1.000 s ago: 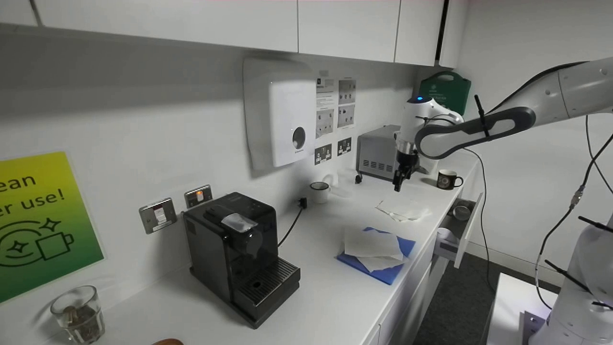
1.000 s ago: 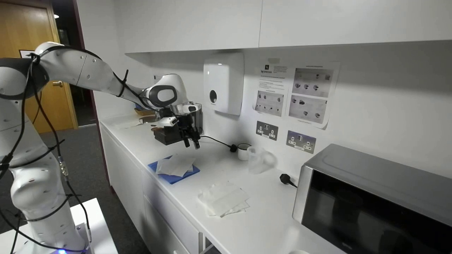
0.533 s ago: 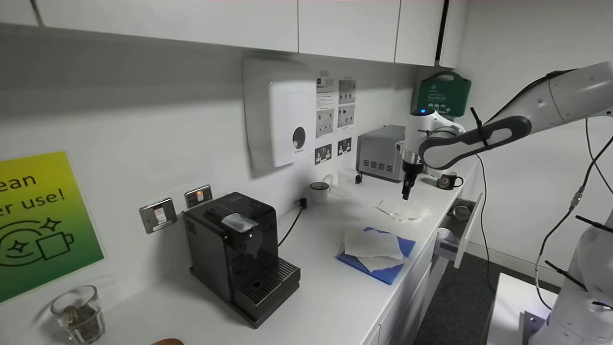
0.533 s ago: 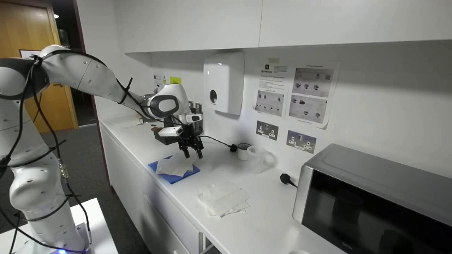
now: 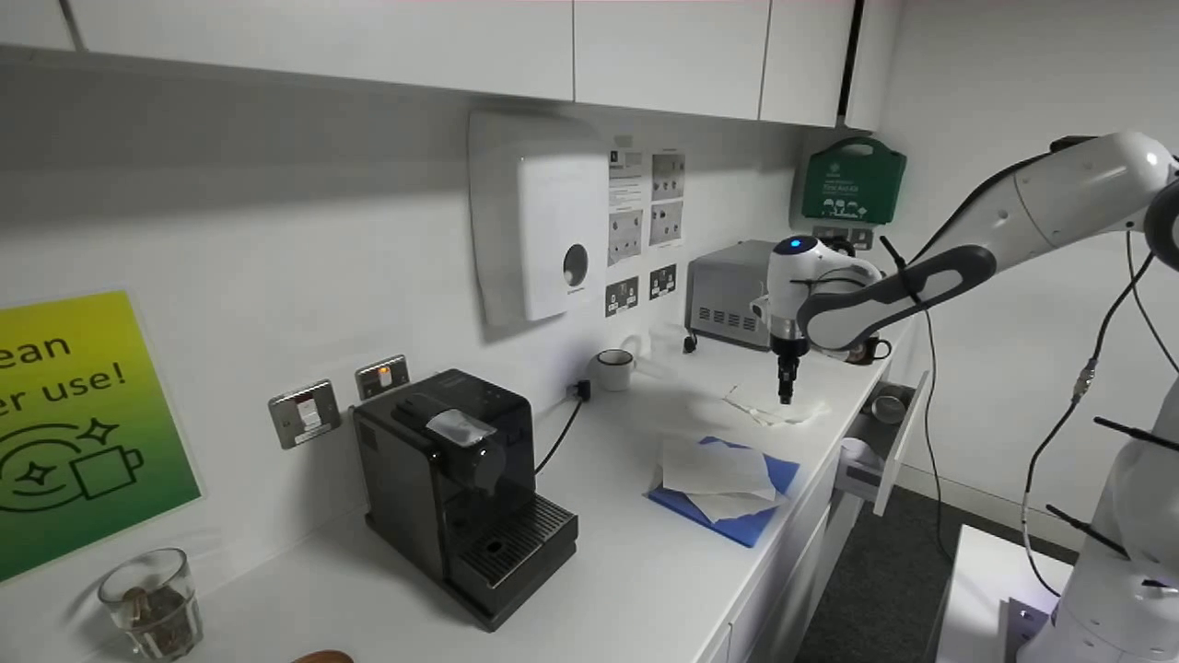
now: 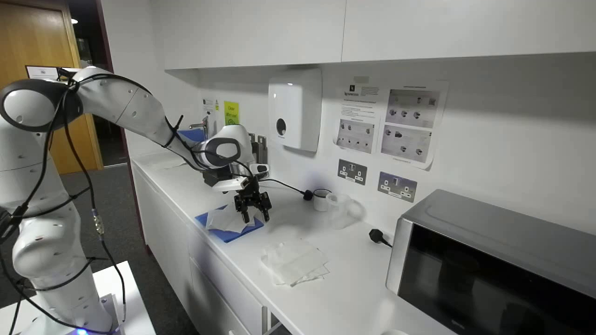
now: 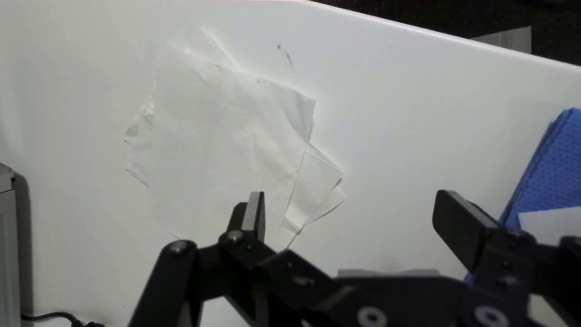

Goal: Place the white napkins on the blue placemat

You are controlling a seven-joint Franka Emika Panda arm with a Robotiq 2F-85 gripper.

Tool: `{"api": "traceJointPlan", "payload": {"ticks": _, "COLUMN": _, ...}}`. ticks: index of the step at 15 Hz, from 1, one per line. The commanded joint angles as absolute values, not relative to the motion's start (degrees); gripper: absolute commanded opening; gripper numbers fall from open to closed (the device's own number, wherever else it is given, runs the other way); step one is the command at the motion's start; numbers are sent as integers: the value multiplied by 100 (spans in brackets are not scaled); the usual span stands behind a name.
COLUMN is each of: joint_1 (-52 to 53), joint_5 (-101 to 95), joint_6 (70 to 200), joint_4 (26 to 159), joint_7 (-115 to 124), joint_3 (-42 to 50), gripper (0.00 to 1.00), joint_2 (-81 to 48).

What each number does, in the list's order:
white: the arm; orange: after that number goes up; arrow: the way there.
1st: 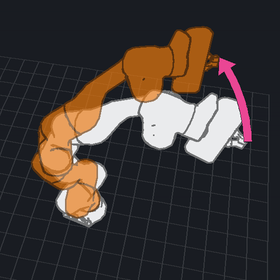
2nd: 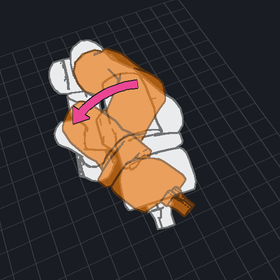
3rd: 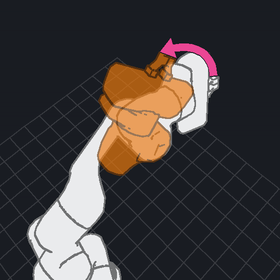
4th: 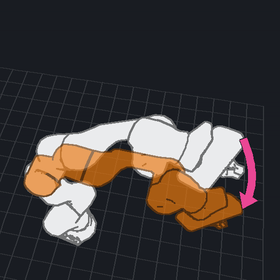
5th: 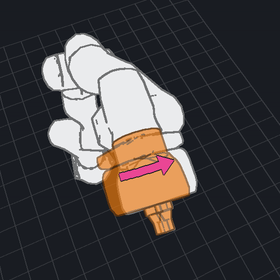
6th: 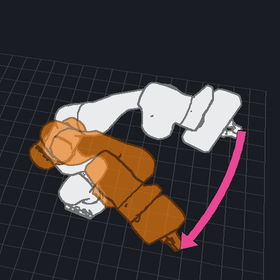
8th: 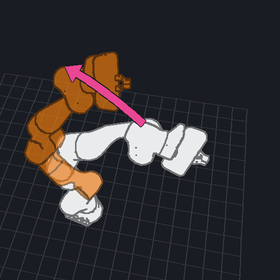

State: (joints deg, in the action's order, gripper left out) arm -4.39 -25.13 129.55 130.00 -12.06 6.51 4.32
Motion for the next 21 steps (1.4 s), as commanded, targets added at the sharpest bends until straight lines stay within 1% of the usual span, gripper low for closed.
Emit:
{"api": "traceJointPlan", "payload": {"ticks": 1, "joint_1": -529, "joint_5": -2919, "joint_6": 13243, "joint_4": 13154, "joint_7": -1408, "joint_3": 644, "gripper": 100, "joint_2": 317}}
{"api": "traceJointPlan", "payload": {"ticks": 21, "joint_1": -629, "joint_5": -4449, "joint_6": 13622, "joint_4": 13383, "joint_7": -1440, "joint_3": 794, "gripper": 100, "joint_2": -317}}
